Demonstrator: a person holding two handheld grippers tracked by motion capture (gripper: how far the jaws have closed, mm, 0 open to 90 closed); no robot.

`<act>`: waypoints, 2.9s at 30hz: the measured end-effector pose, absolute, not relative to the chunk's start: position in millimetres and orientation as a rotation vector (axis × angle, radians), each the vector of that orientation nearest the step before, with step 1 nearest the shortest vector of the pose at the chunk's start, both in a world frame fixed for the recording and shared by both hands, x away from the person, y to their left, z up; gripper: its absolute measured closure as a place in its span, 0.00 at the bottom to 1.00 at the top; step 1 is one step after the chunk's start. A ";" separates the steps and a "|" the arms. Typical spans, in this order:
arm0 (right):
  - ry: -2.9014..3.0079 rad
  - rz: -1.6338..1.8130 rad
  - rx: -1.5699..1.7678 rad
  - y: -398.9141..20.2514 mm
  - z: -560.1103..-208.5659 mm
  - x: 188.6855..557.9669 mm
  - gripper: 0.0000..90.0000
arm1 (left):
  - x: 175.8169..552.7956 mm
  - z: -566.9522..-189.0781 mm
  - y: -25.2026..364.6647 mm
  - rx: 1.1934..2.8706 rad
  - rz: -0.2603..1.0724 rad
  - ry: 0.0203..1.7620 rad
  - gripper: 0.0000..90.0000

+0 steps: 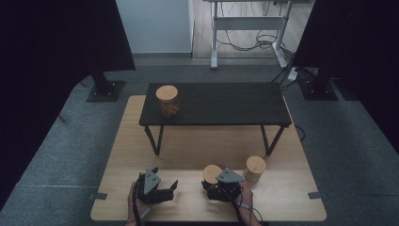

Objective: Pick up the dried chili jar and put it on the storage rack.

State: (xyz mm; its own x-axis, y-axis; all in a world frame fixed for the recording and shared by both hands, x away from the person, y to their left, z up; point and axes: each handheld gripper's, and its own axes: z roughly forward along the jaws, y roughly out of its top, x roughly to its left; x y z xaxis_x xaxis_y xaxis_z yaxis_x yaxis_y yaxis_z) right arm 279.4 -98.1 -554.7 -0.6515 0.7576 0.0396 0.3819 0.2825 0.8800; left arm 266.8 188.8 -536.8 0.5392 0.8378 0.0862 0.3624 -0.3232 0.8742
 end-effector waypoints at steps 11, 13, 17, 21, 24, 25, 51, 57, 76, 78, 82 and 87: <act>2.131 1.383 0.982 -106.6 -534.5 266.3 0.28 | 266.5 -535.8 189.7 1.907 0.697 0.978 0.09; 2.128 1.393 0.974 -108.0 -531.2 263.4 0.28 | 266.8 -535.8 189.9 1.906 0.697 0.979 0.09; 2.130 1.402 0.963 -109.9 -527.9 259.3 0.28 | 266.8 -536.0 189.5 1.910 0.699 0.977 0.09; 2.134 1.411 0.958 -111.0 -526.8 257.7 0.28 | 266.6 -535.8 189.4 1.909 0.701 0.976 0.09; 2.136 1.418 0.953 -111.8 -525.2 256.5 0.28 | 266.8 -535.9 189.5 1.909 0.699 0.976 0.09; 2.136 1.419 0.951 -112.1 -524.7 256.1 0.28 | 266.8 -535.9 189.4 1.910 0.699 0.976 0.09; 2.114 1.435 0.902 -124.6 -511.2 248.7 0.28 | 266.8 -536.6 188.2 1.917 0.698 0.970 0.09; 2.114 1.433 0.889 -126.9 -507.2 249.9 0.28 | 266.9 -536.9 188.1 1.918 0.698 0.971 0.09; 2.112 1.419 0.890 -127.3 -500.1 251.3 0.28 | 267.1 -537.7 187.8 1.921 0.698 0.974 0.09; 2.112 1.420 0.888 -127.2 -499.4 251.4 0.28 | 267.1 -537.7 187.7 1.921 0.698 0.974 0.09; 2.105 1.422 0.885 -127.6 -497.6 251.7 0.28 | 267.1 -537.8 187.7 1.921 0.697 0.974 0.09; 2.092 1.433 0.881 -129.1 -491.7 253.5 0.28 | 267.1 -537.8 188.0 1.919 0.698 0.977 0.09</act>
State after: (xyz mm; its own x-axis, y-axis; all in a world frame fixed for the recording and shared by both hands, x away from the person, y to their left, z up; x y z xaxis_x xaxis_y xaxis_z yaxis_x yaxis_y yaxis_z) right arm 253.5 -129.1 -491.7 -0.6930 0.7208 -0.0115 0.2495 0.2548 0.9342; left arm 267.1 188.0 -537.8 0.5390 0.8368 0.0963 0.3626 -0.3337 0.8702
